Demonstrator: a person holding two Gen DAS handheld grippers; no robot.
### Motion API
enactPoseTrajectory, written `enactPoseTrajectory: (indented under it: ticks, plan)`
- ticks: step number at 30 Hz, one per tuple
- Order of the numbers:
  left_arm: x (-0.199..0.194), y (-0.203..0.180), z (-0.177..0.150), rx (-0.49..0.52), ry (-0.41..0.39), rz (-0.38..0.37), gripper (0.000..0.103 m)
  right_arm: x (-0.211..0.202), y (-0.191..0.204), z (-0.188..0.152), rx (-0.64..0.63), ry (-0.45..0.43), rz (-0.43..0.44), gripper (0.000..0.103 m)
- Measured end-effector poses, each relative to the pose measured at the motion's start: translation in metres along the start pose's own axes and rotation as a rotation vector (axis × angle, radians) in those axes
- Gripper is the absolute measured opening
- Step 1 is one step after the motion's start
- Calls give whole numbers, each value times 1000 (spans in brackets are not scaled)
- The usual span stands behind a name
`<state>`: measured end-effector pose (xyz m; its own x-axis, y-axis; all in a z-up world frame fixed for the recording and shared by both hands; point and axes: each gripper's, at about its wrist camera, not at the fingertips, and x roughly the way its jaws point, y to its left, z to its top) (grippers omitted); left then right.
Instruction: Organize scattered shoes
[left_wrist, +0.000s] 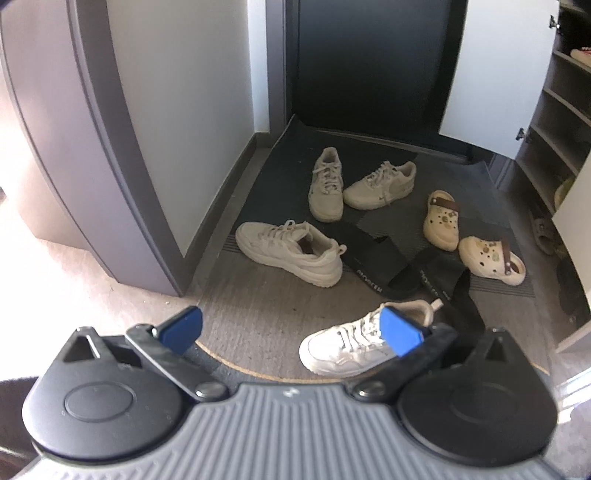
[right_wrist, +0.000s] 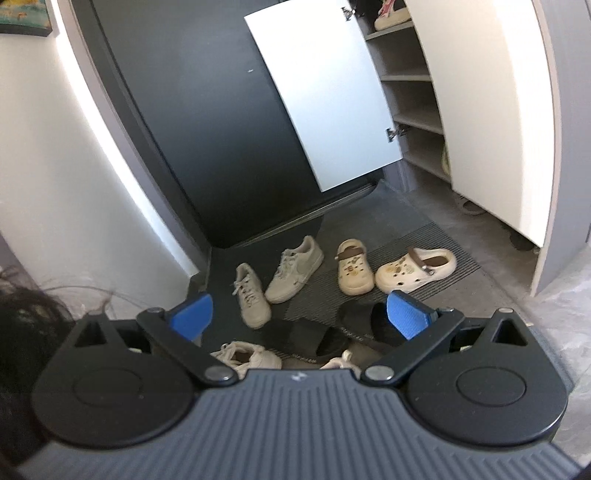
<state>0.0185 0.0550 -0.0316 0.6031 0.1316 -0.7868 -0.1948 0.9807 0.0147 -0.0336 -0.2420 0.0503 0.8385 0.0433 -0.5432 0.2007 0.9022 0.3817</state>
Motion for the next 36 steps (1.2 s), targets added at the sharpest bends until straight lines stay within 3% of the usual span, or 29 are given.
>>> enactPoseTrajectory:
  ticks: [20, 27, 33, 36]
  plan:
    - [-3, -4, 2, -19, 8, 5, 103, -9, 0, 0, -31, -75, -49, 103]
    - [-5, -3, 3, -25, 5, 8, 103, -9, 10, -6, -103, -94, -51, 103]
    - [-3, 2, 4, -43, 14, 19, 103, -19, 14, -5, -151, -190, -111, 103]
    - [-4, 0, 4, -36, 13, 8, 103, -15, 12, -5, -139, -162, -94, 103]
